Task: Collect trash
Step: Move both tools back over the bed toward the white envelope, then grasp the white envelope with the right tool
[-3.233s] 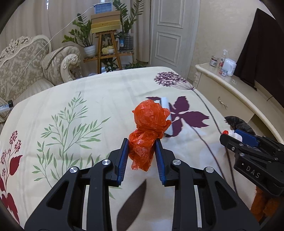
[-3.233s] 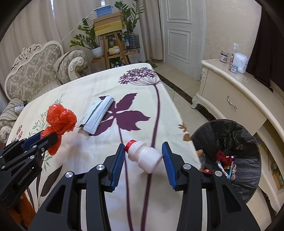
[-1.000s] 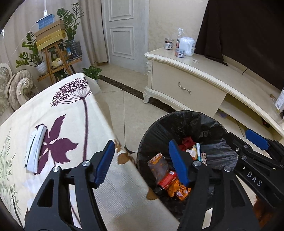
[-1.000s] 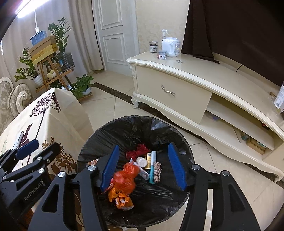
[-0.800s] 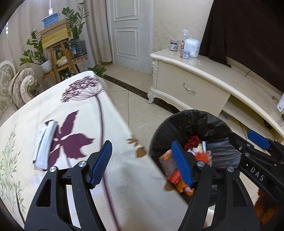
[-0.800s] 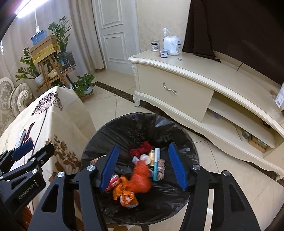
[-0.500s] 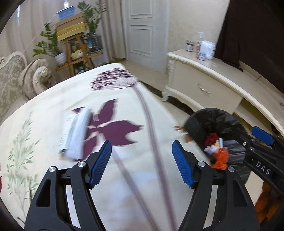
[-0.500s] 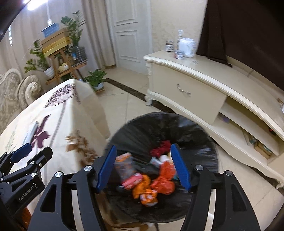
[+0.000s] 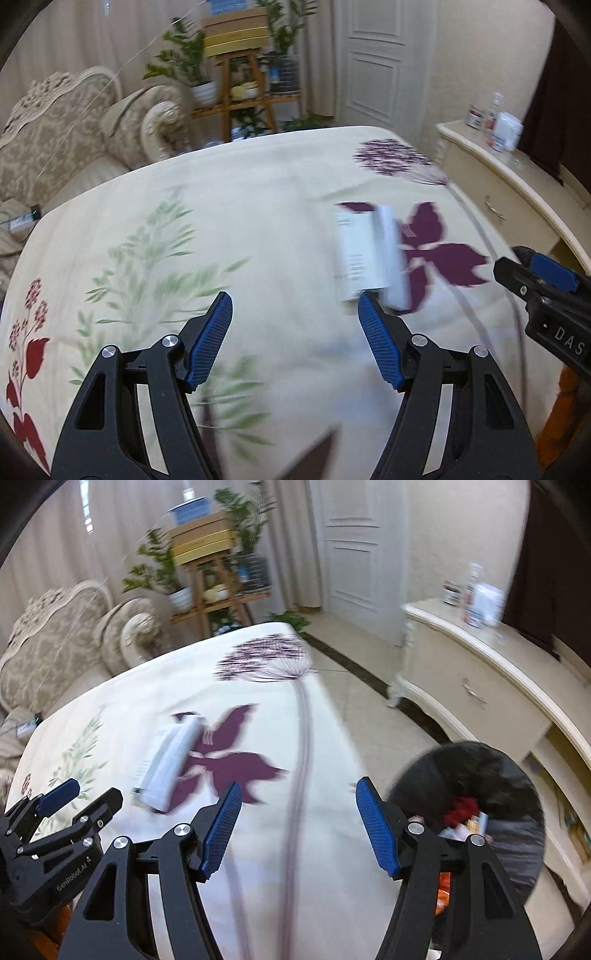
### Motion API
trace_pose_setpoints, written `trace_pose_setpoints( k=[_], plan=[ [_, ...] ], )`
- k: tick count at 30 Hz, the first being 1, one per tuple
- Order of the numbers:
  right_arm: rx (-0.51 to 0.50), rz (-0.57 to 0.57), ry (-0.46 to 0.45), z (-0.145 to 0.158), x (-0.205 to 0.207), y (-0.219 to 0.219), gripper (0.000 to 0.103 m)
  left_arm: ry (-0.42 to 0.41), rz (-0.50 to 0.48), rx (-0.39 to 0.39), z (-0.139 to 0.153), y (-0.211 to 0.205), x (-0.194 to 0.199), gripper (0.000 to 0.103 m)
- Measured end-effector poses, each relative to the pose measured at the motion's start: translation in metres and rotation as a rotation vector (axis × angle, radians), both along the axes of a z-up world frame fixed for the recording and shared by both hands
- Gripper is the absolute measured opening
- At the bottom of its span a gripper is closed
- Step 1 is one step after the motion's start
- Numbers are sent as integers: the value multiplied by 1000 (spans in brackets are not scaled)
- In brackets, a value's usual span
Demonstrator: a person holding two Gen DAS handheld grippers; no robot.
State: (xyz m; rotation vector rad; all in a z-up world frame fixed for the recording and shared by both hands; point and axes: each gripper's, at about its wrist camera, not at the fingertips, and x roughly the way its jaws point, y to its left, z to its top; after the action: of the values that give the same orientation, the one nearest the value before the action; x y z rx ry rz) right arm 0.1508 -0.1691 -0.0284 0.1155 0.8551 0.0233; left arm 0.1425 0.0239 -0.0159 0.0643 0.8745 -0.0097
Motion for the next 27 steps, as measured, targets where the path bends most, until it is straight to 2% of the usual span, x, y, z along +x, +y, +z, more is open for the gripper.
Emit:
trace_pose_setpoints(
  k=[6, 11, 18, 27],
  plan=[
    [-17, 64, 13, -1, 26, 46, 58, 15, 73, -7, -4, 48, -1, 70],
    [-34, 80, 27, -6, 39, 64, 57, 23, 107, -25, -9, 71, -1, 70],
    [-75, 62, 73, -15, 51, 71, 48, 33, 112, -61, -12, 82, 2, 70],
    [-95, 64, 80, -18, 50, 69, 46, 39, 99, -86, -14, 77, 8, 70]
  ],
)
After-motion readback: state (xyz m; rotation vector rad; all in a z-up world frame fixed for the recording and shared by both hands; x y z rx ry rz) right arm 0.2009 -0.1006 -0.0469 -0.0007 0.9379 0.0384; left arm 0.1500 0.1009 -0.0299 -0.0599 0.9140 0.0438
